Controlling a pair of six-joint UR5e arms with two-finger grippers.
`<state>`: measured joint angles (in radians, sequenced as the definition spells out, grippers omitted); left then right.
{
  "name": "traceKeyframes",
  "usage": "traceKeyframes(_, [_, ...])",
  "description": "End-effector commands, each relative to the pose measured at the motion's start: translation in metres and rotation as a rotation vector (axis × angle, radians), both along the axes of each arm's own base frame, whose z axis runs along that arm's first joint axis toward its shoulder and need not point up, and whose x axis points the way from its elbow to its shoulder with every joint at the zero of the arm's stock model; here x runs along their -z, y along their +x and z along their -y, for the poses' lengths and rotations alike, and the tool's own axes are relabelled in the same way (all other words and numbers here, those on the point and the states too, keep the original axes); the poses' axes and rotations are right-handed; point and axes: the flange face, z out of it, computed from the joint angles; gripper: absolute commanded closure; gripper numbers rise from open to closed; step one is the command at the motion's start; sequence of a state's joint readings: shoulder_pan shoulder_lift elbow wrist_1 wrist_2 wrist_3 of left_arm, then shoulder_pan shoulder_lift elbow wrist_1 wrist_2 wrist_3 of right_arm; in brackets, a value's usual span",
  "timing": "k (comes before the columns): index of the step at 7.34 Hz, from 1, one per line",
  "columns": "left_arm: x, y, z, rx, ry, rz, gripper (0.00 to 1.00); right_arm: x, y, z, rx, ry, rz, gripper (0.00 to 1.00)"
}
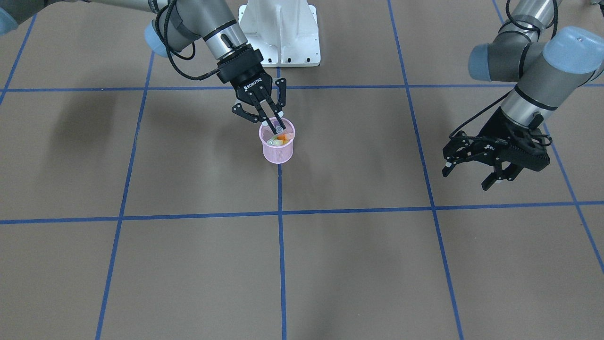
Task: Collect pens into pen holder
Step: 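Carry the purple marker over the lilac cup and lower it in with the right gripper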
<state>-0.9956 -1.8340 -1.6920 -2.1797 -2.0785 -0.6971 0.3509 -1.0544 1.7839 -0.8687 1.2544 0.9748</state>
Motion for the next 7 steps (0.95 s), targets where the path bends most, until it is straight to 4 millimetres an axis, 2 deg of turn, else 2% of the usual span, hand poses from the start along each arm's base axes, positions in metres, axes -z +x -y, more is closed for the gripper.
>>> traceKeyframes(1, [-0.003, 0.002, 0.001, -0.002, -0.004, 0.003, 0.01, -0.001, -0.004, -0.003, 0.000, -0.001, -0.003, 0.87])
traceKeyframes(2, [-0.004, 0.002, 0.001, -0.001, -0.006, 0.006, 0.01, 0.001, -0.003, -0.003, -0.002, 0.000, 0.002, 0.63])
traceKeyframes(3, [-0.005, 0.002, 0.001, -0.002, -0.008, 0.006, 0.01, 0.001, -0.006, -0.005, 0.001, 0.000, 0.001, 0.01])
traceKeyframes(5, [-0.004, 0.002, 0.002, -0.001, -0.008, 0.004, 0.01, 0.002, -0.003, -0.006, -0.015, -0.001, 0.009, 0.00])
traceKeyframes(6, [-0.003, 0.001, 0.003, 0.001, -0.004, 0.003, 0.01, 0.013, 0.004, -0.008, -0.012, 0.003, 0.028, 0.00])
traceKeyframes(7, [-0.002, -0.023, 0.013, 0.014, -0.019, -0.008, 0.01, 0.025, 0.017, -0.010, 0.011, 0.000, 0.036, 0.00])
